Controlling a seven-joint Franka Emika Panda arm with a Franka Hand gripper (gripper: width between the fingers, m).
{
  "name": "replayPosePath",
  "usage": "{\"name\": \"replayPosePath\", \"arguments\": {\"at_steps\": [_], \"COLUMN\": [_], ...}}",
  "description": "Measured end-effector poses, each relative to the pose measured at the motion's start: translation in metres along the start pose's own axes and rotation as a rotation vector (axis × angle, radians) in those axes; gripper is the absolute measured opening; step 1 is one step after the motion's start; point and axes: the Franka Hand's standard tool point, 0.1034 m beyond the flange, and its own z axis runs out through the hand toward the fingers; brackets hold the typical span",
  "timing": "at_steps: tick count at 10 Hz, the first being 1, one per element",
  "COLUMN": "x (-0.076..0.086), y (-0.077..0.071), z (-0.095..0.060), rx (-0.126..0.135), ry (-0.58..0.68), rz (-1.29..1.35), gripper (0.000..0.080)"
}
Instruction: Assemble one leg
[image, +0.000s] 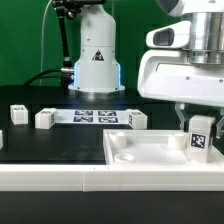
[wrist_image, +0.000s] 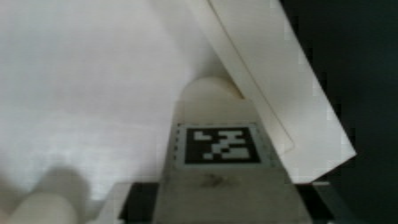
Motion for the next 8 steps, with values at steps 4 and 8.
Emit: {"name": "replayPosePath", "arguments": {"at_steps": [4, 8], "x": [-0.0022, -0.0018], "y": [-0.0005, -0.0004], "z": [-0.0002, -0.0004], "rx": [-0.004, -0.001], "ry": [-0.003, -0.005], "rz": [0.372, 0.484], "gripper": [0.029, 0.029]}}
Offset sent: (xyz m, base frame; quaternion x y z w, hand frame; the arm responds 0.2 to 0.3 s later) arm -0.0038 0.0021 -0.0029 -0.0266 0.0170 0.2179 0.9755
